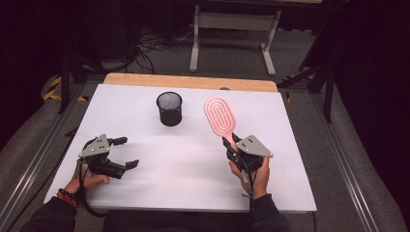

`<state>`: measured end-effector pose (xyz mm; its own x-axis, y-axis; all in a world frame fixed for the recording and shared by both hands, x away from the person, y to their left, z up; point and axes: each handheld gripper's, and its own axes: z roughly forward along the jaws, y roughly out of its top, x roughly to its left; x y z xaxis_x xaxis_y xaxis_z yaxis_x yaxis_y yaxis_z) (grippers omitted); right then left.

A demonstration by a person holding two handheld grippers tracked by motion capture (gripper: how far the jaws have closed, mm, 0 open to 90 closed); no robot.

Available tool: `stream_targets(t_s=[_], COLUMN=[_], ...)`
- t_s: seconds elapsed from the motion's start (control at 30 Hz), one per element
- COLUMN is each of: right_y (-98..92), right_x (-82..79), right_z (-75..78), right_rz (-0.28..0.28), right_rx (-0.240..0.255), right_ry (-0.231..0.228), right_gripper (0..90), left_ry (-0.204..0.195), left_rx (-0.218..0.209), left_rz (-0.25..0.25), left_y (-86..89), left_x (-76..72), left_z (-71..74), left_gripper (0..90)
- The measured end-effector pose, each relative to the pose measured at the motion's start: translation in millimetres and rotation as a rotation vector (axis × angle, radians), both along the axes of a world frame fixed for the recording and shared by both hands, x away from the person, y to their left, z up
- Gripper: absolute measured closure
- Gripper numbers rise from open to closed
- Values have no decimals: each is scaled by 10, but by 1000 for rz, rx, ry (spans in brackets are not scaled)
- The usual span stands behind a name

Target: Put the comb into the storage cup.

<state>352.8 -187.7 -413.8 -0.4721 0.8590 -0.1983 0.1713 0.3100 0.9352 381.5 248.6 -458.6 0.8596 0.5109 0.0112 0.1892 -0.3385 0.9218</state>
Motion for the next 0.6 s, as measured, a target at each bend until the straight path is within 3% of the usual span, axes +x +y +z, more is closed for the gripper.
stream_targets(t_s=[0.13, 0.2, 0.33, 0.47, 0.6], right_y=[71, 107, 175, 296, 415], right_x=[-19, -32, -48, -71, -106], right_z=[-5, -11, -29, -71, -107], right_rz=[13, 14, 25, 50, 80], right_rx=[-6, -11, -21, -46, -63], right_ry=[-22, -32, -42, -43, -49], right_gripper=[689, 689, 689, 689, 689], left_ry=[3, 9, 1, -64, -49], left_rx=[-35, -79, -95, -106, -137], left_rz=[-17, -39, -46, -41, -80], left_y=[-51, -116, -208, -416, -605], left_x=[26, 66, 86, 36, 18], left_z=[75, 148, 212, 317, 372], left_gripper=[59, 59, 65, 77, 75])
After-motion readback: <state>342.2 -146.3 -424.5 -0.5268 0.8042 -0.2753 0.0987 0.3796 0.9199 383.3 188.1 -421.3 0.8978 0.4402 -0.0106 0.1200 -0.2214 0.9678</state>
